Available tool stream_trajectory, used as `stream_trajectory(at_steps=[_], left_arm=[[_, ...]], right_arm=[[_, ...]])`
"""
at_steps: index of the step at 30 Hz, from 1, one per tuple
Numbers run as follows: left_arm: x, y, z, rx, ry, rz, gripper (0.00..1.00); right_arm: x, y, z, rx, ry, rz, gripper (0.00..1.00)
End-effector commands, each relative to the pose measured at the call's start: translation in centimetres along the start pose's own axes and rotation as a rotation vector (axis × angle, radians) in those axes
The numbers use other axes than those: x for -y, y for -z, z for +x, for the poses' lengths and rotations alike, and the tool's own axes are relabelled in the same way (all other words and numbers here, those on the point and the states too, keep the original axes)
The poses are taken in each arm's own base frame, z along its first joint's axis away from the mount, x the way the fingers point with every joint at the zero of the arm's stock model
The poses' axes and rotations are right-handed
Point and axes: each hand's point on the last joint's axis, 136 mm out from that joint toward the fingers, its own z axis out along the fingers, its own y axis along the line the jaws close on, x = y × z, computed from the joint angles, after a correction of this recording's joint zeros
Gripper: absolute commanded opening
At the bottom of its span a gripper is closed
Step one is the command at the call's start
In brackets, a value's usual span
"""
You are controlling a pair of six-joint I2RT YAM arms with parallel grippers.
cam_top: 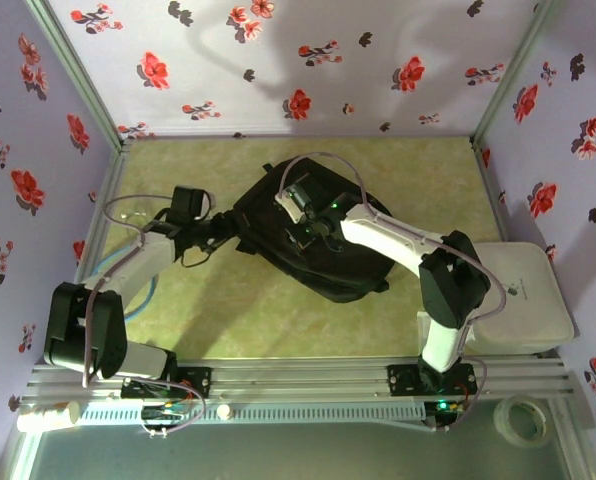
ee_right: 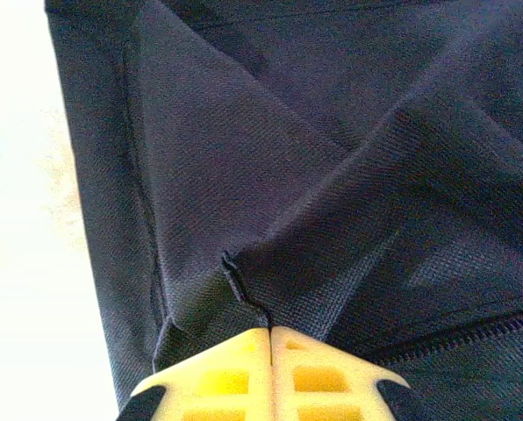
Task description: Pack books, pencil case, and school supplies into a backpack
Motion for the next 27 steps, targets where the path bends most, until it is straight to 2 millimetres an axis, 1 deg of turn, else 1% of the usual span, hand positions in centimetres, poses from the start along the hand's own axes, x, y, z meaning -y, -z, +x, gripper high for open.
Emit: stream_trajectory(at_steps=[1,3,6,8,11,13,15,18,23,27], left_arm=[[2.3,-1.6,2.7,-0.061,0.050,0.107,0.67],[4.2,-2.6,4.2,-0.087,0.069,0.182,0.66],[6.8,-3.9,5.3,-0.109,0.078,0.272,0.66],[8.0,-4.7,5.8,-0.121,0.069,0.299,0.66],[8.0,-6.0,6.0,-0.131,0.068,0.270,0.64],[7.9,-6.7,6.0,-0.136,0.068,0.251,0.60],[8.2,-7.2,6.0,-0.142,0.066,0.247,0.53],[8.5,-7.7,5.8,-0.145,0.065,0.248,0.49],[8.9,-7.6,5.6,-0.142,0.068,0.258,0.49],[8.2,-6.6,5.6,-0.132,0.051,0.216,0.53]], right_arm=[[2.6,1.1,-1.8,0.089,-0.119,0.075,0.00],[2.5,1.1,-1.6,0.099,-0.156,0.058,0.00],[2.1,0.9,-1.4,0.107,-0.204,0.012,0.00],[2.0,0.8,-1.3,0.111,-0.228,-0.003,0.00],[1.9,0.7,-1.3,0.115,-0.250,-0.017,0.00],[1.9,0.6,-1.3,0.118,-0.260,-0.023,0.00],[1.8,0.6,-1.3,0.118,-0.267,-0.031,0.00],[1.7,0.4,-1.3,0.114,-0.271,-0.038,0.00],[2.2,0.2,-1.1,0.107,-0.287,-0.025,0.00],[2.4,0.3,-1.2,0.111,-0.299,-0.026,0.00]])
